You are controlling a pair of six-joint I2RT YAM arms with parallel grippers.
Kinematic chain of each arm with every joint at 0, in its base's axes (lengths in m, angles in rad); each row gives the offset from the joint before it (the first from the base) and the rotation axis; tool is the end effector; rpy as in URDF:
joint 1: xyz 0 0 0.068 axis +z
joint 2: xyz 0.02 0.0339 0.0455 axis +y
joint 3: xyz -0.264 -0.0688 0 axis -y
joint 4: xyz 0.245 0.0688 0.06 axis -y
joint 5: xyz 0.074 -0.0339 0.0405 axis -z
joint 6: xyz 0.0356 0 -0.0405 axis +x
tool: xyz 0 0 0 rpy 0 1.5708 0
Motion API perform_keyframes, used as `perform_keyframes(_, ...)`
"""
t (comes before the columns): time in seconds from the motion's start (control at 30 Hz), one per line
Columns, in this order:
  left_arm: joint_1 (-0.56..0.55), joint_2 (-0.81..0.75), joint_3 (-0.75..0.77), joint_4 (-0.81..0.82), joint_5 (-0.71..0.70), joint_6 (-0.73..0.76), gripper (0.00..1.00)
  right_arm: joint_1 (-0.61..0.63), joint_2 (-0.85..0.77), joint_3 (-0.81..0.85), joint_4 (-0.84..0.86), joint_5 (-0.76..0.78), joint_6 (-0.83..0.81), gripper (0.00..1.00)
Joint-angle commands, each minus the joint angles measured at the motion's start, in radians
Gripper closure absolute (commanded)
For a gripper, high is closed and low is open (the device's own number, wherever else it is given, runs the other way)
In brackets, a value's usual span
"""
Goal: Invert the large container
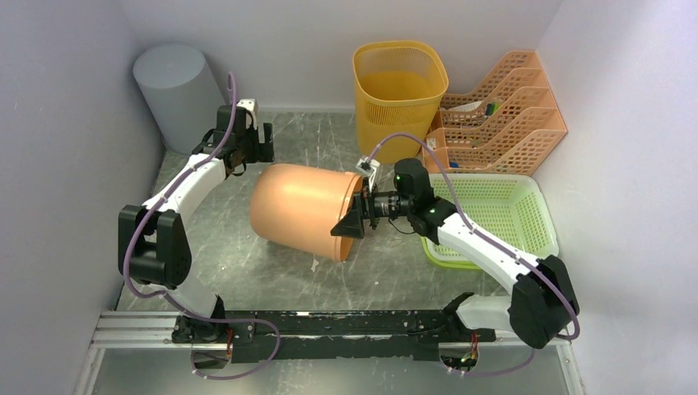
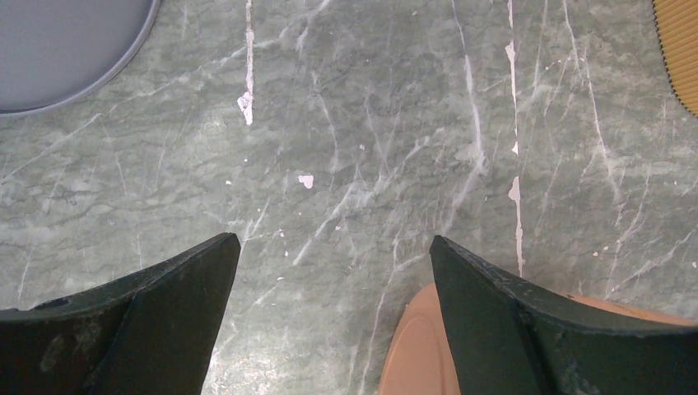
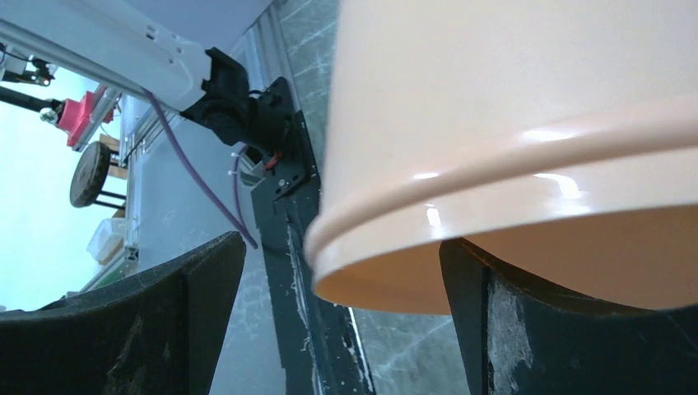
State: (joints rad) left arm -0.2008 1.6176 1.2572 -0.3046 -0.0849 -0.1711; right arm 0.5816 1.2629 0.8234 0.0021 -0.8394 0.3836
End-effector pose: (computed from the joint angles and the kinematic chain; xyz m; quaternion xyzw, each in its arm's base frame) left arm 0.3621 -0.0706 0.2794 -0.0052 0.8986 -0.0433 0.4367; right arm 0.2159 0.1737 0.2737 -0.2938 0.7451 0.5320 0.2747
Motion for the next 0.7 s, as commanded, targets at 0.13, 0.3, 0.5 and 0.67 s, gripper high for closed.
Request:
perform_keyframes(0.13, -0.002, 0.004, -0.002, 0.009, 0.026, 0.013, 0.01, 0.053, -0.125, -0.043, 0.062, 0.096, 0.098, 0.11)
perform_keyframes(0.3, -0.002, -0.005, -0.015, 0.012, 0.037, 0.015, 0.01, 0.090, -0.129, -0.110, 0.198, 0.198, 0.195, 0.16)
perform_keyframes(0.5, -0.002, -0.019, -0.007, -0.009, 0.031, 0.034, 0.01, 0.157, -0.086, -0.161, 0.365, 0.336, 0.315, 0.33)
perform_keyframes(0.67, -0.002, -0.038, -0.015, -0.002, 0.048, 0.028, 0.01, 0.193, -0.095, -0.183, 0.430, 0.436, 0.372, 0.59)
